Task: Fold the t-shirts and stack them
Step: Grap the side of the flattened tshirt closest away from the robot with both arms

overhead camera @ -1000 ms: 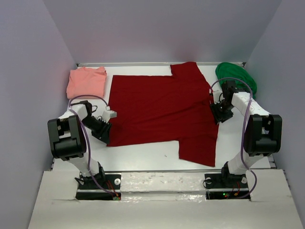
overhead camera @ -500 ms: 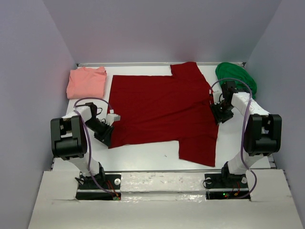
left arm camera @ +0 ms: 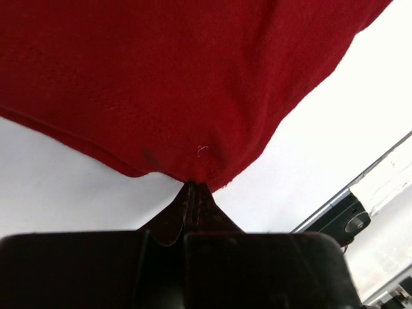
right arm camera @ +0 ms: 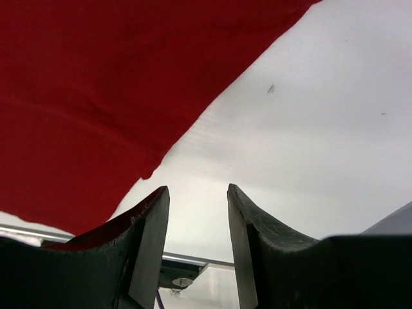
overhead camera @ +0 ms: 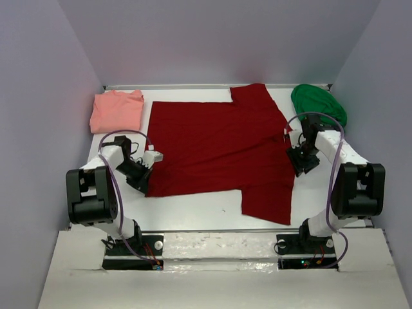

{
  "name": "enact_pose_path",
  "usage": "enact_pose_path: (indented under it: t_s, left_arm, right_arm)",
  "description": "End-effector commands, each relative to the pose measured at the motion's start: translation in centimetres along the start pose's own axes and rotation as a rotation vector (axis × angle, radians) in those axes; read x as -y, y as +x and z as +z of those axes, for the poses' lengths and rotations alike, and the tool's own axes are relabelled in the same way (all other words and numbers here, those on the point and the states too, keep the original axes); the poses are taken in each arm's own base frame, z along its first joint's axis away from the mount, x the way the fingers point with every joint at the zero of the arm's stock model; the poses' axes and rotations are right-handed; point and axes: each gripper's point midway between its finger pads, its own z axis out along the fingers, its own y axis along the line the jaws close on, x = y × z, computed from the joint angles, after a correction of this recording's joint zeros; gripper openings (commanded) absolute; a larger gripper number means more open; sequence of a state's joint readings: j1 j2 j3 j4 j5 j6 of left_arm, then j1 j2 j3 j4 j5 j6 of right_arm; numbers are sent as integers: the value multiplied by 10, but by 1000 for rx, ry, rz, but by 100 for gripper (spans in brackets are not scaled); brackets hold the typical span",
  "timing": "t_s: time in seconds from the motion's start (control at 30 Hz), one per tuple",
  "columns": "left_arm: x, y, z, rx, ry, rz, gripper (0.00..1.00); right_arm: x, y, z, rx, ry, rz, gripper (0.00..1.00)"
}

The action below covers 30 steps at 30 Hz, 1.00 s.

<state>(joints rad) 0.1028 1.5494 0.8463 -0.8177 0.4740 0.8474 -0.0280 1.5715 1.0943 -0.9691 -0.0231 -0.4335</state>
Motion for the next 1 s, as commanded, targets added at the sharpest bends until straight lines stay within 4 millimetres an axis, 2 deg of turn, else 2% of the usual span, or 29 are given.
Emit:
enact_pose_path:
  t_s: [0.0, 0.1, 0.23, 0.37, 0.6, 0.97]
  left_arm:
    - [4, -5, -11, 27, -43, 32, 0]
    - [4, -7, -13, 38, -60, 39, 0]
    - [3, -9, -15, 48, -74, 45, 0]
    - [3, -9, -15, 50, -76, 44, 0]
    - [2, -8, -14, 46, -81, 35, 0]
    - [1, -7, -11, 31, -76, 24, 0]
  right_arm:
    - [-6, 10, -16, 15, -45, -7, 48]
    - [-17, 14, -16, -1, -132, 10, 48]
    - [-40, 19, -10, -28, -283, -25, 46]
    - [-48, 21, -3, -54, -345, -52, 44]
    - [-45, 16, 11, -81, -368, -54, 41]
    - [-31, 22, 42, -126, -292, -48, 41]
